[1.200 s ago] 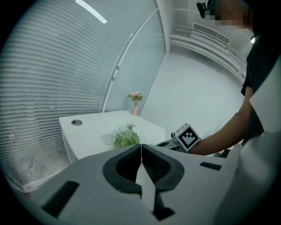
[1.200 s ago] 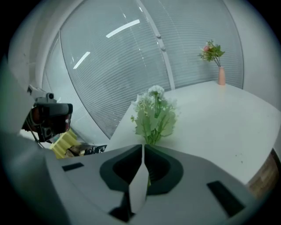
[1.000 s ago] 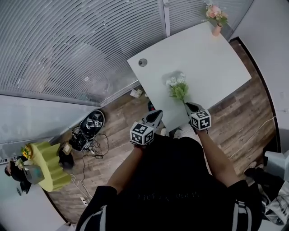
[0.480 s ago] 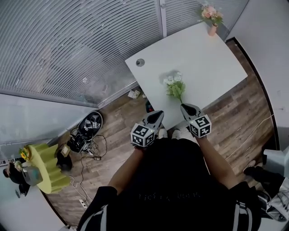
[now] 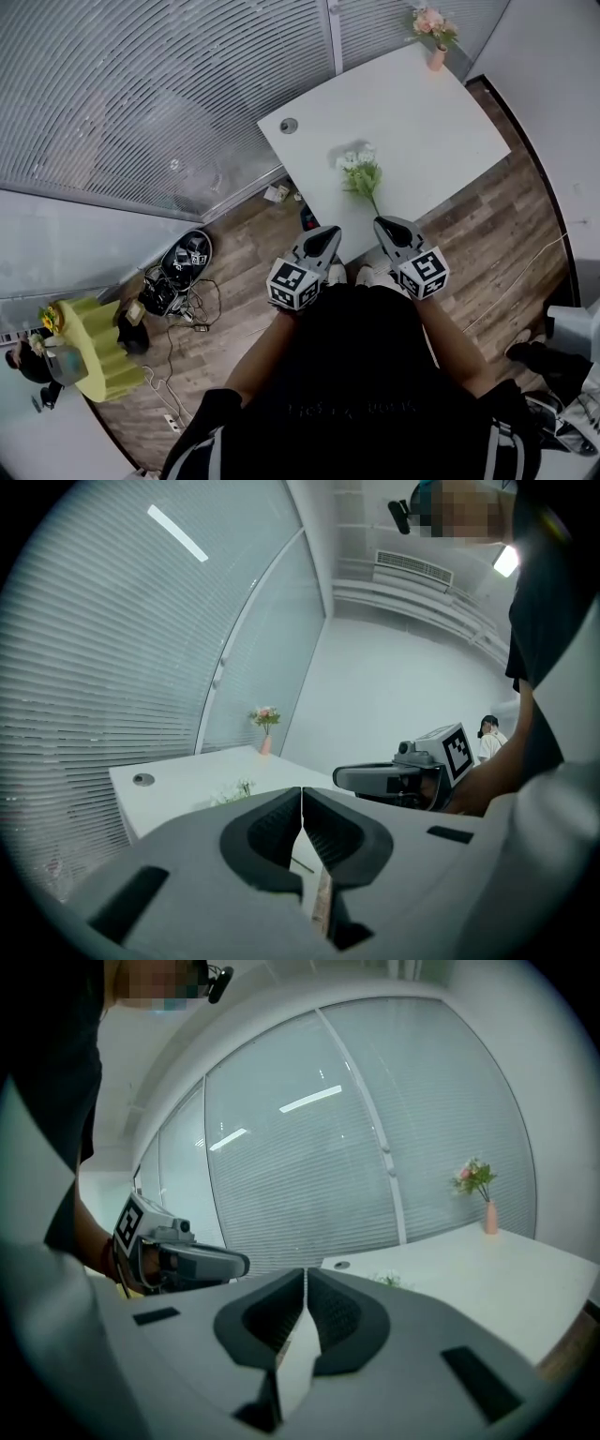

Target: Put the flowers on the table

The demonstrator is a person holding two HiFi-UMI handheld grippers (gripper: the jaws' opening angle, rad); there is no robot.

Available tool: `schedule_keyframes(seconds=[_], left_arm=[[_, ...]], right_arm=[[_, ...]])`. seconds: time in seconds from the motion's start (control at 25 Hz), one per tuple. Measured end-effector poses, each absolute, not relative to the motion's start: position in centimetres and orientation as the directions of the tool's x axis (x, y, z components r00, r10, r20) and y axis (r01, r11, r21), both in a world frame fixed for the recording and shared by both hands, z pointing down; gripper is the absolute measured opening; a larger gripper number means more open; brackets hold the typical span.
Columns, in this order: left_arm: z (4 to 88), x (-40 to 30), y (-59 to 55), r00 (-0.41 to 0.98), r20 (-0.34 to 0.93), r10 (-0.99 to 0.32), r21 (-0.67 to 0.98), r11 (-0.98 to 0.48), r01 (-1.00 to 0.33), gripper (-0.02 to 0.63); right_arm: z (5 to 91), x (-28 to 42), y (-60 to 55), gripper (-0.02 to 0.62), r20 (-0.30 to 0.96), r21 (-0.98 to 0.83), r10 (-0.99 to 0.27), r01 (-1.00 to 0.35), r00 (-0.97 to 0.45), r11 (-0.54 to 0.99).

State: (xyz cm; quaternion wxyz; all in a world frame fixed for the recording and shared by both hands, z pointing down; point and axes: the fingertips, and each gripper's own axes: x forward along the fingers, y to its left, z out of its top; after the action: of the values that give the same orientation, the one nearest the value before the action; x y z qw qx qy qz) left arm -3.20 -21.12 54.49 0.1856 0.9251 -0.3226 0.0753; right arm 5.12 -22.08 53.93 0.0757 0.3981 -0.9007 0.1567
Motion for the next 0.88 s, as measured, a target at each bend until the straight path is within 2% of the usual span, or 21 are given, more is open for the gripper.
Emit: schedule_keyframes(seconds=[0.36, 0.88], left_arm=[[51.1, -2.0, -19.3, 0.812, 0.183, -0.554, 0.247, -0.774, -0.583, 0.020], [49.1, -3.1, -17.4, 0.799, 0.156, -0.581, 0.236, -0.764, -0.601, 0.020]], right_arm=[[51.0, 5.8, -19.7, 0.037, 0.226, -0.171, -0.710, -0.745, -0.667, 0.645], [46.3, 4.9, -16.7, 0.037, 0.106, -0.134, -0.714, -0.721, -0.692, 0.680]])
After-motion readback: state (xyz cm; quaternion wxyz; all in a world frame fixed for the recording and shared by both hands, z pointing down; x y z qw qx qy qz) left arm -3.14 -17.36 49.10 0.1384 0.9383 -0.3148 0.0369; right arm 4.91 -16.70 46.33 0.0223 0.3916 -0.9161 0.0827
